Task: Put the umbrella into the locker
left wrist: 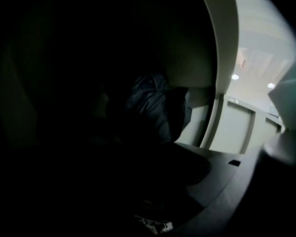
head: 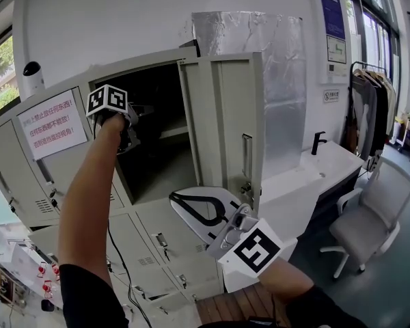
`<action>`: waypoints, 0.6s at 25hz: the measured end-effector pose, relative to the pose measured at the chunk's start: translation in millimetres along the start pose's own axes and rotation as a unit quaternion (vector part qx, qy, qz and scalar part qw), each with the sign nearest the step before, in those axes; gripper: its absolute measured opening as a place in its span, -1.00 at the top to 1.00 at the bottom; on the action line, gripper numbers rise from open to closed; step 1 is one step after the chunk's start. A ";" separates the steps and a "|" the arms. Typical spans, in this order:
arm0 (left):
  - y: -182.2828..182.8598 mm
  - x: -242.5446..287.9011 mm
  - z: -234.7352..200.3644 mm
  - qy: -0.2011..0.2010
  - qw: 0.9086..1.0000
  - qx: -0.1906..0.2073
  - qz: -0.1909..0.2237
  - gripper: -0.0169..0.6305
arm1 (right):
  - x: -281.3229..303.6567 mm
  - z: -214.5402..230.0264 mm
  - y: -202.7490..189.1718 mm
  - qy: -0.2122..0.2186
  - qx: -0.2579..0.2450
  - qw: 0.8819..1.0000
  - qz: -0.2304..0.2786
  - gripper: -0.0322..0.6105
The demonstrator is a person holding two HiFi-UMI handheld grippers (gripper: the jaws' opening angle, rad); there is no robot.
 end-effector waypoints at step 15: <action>-1.7 34.7 10.5 0.029 0.995 0.089 -0.014 0.09 | -2.7 -0.2 -7.5 0.005 -0.001 1.000 -0.011 0.86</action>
Point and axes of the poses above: the fingertips, and each gripper's own axes: x forward along the fingers, z to its right, y out of its top, the point moved 6 cm from there along -x, backward along the fingers, and after that the axes turned 7 degrees about z, right-handed, at the moved point
